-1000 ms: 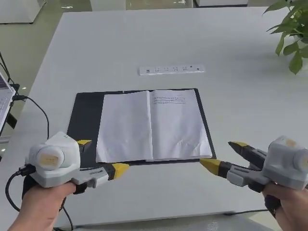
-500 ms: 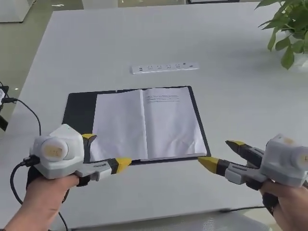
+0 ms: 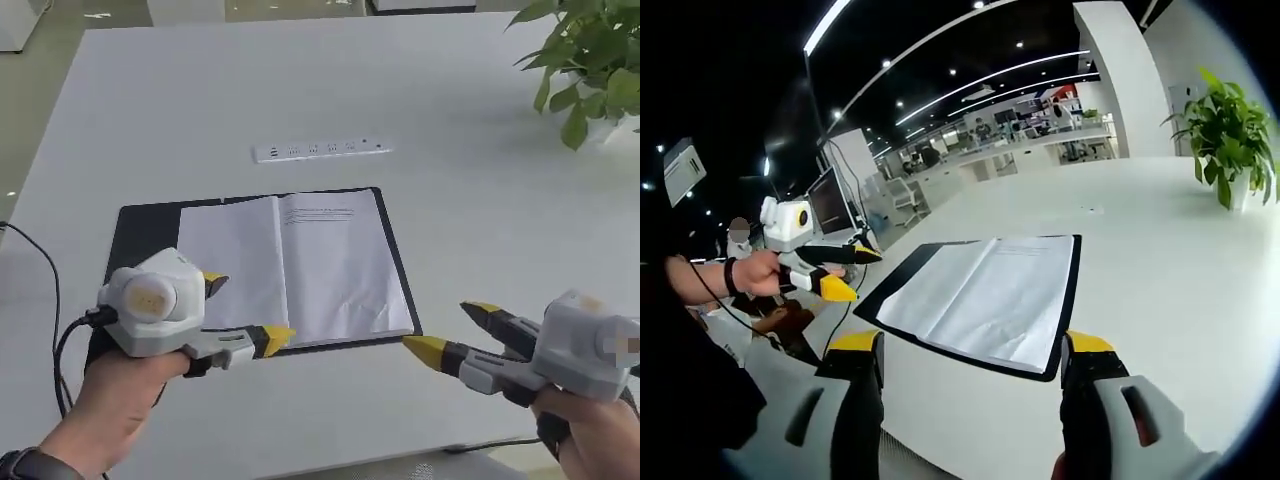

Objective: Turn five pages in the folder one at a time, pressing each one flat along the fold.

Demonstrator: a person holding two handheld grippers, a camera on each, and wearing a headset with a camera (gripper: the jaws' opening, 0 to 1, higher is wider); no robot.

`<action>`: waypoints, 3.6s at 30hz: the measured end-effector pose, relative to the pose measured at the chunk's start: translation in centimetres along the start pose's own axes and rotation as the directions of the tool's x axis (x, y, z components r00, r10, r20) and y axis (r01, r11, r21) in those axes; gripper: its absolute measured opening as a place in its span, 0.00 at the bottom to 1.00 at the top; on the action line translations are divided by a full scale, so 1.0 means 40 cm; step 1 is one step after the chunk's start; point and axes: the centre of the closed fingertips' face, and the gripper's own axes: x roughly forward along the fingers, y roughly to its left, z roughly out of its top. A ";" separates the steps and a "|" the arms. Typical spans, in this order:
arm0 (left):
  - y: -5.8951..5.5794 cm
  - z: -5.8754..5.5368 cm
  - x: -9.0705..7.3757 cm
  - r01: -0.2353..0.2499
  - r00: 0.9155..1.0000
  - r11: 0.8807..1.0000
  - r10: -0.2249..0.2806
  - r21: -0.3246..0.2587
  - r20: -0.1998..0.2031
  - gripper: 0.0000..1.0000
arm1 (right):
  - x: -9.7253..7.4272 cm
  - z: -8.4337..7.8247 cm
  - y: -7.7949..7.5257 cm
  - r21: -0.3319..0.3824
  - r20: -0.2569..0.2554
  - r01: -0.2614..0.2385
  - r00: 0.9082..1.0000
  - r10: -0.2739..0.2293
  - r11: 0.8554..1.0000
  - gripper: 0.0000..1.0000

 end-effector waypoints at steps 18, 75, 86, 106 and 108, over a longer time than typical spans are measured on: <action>-0.079 0.095 0.180 0.109 0.994 0.990 -0.108 0.090 -0.019 0.71 | -0.021 -0.005 -0.019 0.025 0.004 0.012 1.000 -0.012 1.000 0.71; -0.166 -0.063 0.517 0.110 0.977 0.981 -0.077 0.162 -0.201 0.68 | 0.014 -0.039 -0.084 0.084 -0.052 -0.025 0.998 0.029 0.996 0.65; -0.160 -0.057 0.513 0.117 0.977 0.984 -0.090 0.133 -0.196 0.66 | 0.022 -0.043 -0.089 0.103 -0.048 -0.033 0.998 0.038 0.994 0.63; -0.169 -0.046 0.497 0.130 0.977 0.989 -0.115 0.076 -0.181 0.63 | 0.019 -0.037 -0.107 0.146 -0.019 -0.031 0.999 0.034 0.989 0.60; -0.163 -0.048 0.496 0.123 0.977 0.988 -0.104 0.093 -0.187 0.61 | 0.023 -0.038 -0.111 0.157 -0.013 -0.034 0.999 0.036 0.987 0.59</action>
